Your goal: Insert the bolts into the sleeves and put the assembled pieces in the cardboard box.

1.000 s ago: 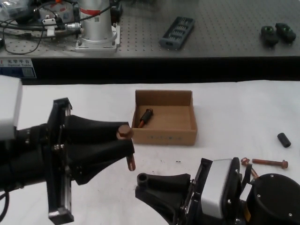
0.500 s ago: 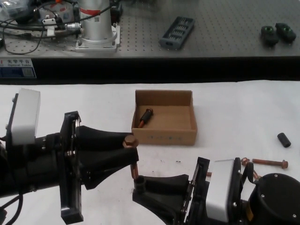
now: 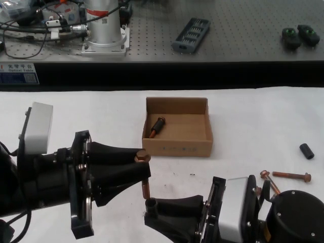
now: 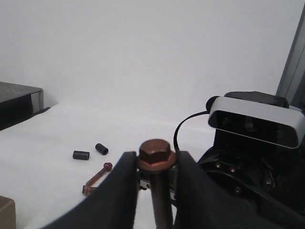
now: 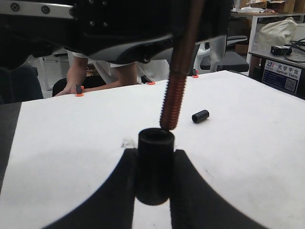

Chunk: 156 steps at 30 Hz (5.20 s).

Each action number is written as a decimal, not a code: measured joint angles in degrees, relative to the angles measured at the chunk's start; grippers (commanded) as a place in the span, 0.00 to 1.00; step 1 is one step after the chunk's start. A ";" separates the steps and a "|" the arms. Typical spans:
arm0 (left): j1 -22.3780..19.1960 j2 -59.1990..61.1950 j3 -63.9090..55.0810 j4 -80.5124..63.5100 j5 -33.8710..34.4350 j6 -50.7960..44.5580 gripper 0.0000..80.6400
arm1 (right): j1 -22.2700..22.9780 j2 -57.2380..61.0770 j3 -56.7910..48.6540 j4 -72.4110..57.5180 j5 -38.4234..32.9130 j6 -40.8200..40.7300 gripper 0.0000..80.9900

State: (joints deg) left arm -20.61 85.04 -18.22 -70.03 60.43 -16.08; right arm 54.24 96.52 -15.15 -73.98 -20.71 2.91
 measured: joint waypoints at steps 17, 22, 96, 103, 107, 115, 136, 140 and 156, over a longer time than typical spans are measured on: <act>0.00 0.29 0.11 -17.54 1.45 -12.42 0.01 | 0.00 0.00 -0.24 -2.35 -0.09 0.00 0.08; 0.00 0.29 0.11 -17.54 2.42 -12.42 0.01 | 0.00 0.00 -0.24 -2.35 -0.09 0.00 0.08; -3.71 -0.44 0.26 -2.60 -3.46 -1.95 0.01 | 0.00 0.00 -0.04 -4.23 -1.32 2.68 0.08; -3.20 -0.44 1.32 -3.92 -3.27 -0.53 0.01 | 0.00 0.00 1.11 -5.89 -0.54 3.52 0.08; -3.20 -0.44 1.90 -3.82 -3.00 2.24 0.01 | 0.00 0.00 1.38 -6.03 -0.55 3.75 0.08; -3.20 -0.44 1.90 -1.51 -2.90 4.63 0.01 | 0.00 0.08 1.62 -5.57 -0.46 5.59 0.08; -6.04 -0.44 2.07 4.56 -2.70 10.90 0.01 | -0.86 0.08 1.62 -7.19 -1.19 7.83 0.08; -6.04 -0.44 1.94 4.65 -2.70 10.90 0.05 | -0.99 0.08 1.62 -7.20 -1.25 7.97 0.08; -5.76 -0.44 2.29 4.35 -1.09 10.69 0.58 | -1.35 0.08 1.62 -8.16 -0.04 8.48 0.08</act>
State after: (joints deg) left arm -26.38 84.61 -15.93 -65.68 59.33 -5.38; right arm 52.89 96.60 -13.53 -82.14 -20.75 11.39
